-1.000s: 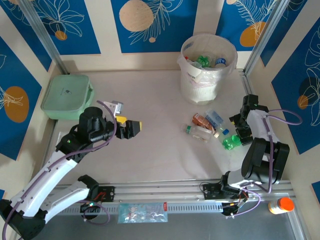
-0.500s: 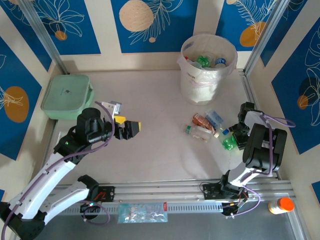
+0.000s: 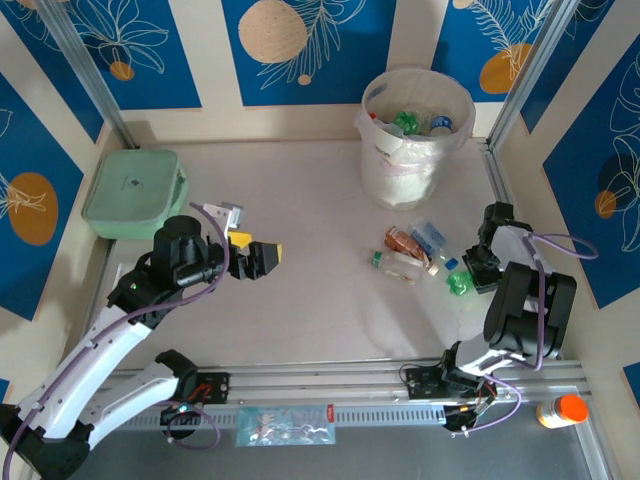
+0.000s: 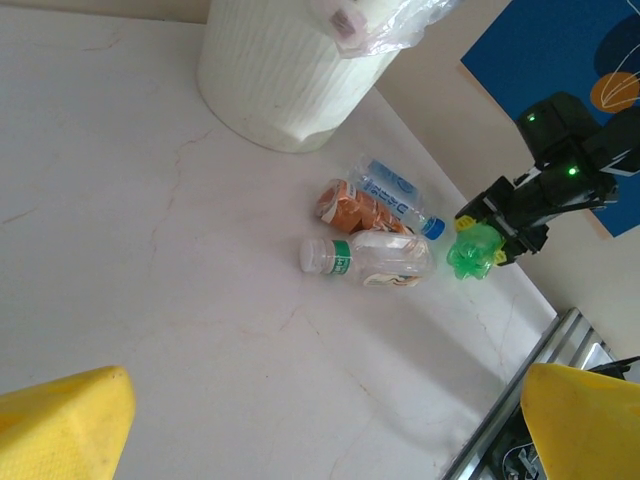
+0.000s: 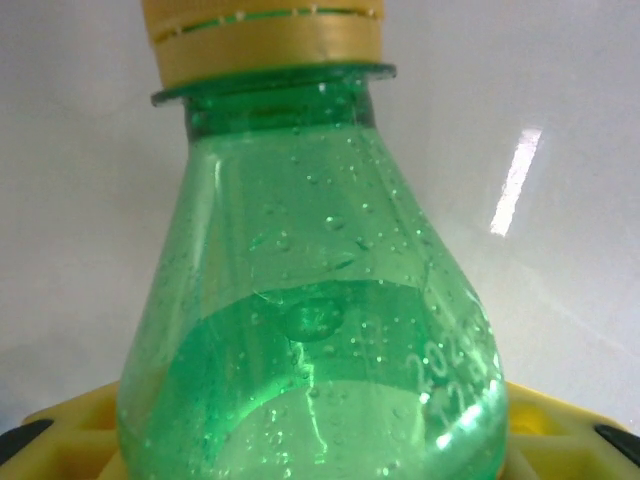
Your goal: Put the plastic bottles in the bin
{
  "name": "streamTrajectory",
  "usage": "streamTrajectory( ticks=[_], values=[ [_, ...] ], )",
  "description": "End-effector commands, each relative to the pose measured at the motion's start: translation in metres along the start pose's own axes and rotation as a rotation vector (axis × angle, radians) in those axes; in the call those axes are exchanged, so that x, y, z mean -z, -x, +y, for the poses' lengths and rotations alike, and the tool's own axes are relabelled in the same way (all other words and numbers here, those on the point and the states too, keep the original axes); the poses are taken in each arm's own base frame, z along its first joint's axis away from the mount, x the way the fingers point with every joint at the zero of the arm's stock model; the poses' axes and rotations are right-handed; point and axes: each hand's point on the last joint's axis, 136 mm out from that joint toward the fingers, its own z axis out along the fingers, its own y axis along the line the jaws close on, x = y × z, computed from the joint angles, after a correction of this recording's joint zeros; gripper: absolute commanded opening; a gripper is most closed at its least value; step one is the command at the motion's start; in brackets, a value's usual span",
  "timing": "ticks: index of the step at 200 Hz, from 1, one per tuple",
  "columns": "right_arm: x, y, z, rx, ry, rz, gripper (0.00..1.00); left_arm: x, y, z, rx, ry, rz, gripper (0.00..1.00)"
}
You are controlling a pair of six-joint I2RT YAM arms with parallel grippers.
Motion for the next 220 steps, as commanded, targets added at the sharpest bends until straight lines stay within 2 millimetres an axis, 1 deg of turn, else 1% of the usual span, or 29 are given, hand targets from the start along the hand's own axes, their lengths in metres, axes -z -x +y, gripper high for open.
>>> streamTrajectory(
  ticks=[1, 47, 74, 91, 120, 125, 137, 156, 198, 220],
  values=[
    [0.016, -0.003, -0.008, -0.023, 0.014, -0.011, 0.41, 0.007, 0.010, -0.009, -0.010, -0.033, -0.022, 0.99],
    [0.038, -0.005, -0.007, -0.028, 0.062, -0.025, 0.41, 0.010, 0.014, -0.012, -0.004, -0.037, -0.028, 0.99],
    [0.060, -0.003, -0.003, -0.025, 0.108, -0.055, 0.41, 0.012, 0.018, -0.014, 0.003, -0.044, -0.035, 0.99],
    [0.080, -0.002, -0.001, -0.013, 0.136, -0.102, 0.40, 0.014, 0.019, -0.016, 0.004, -0.045, -0.037, 0.99],
    [0.110, -0.009, 0.006, 0.002, 0.199, -0.138, 0.40, 0.017, 0.023, -0.017, -0.005, -0.038, -0.043, 0.98],
    [0.115, -0.010, 0.008, 0.005, 0.211, -0.145, 0.38, 0.017, 0.024, -0.017, -0.008, -0.036, -0.045, 0.98],
    [0.128, -0.011, 0.011, 0.012, 0.234, -0.159, 0.37, 0.019, 0.027, -0.018, -0.013, -0.034, -0.050, 0.99],
    [0.153, -0.013, 0.023, 0.048, 0.300, -0.185, 0.37, 0.019, 0.031, -0.019, -0.019, -0.030, -0.056, 0.98],
    [0.220, -0.015, 0.055, 0.142, 0.488, -0.271, 0.37, 0.016, 0.038, -0.021, -0.020, -0.031, -0.061, 0.98],
    [0.250, -0.016, 0.073, 0.195, 0.586, -0.303, 0.37, 0.016, 0.043, -0.021, -0.022, -0.026, -0.068, 0.99]
  ],
)
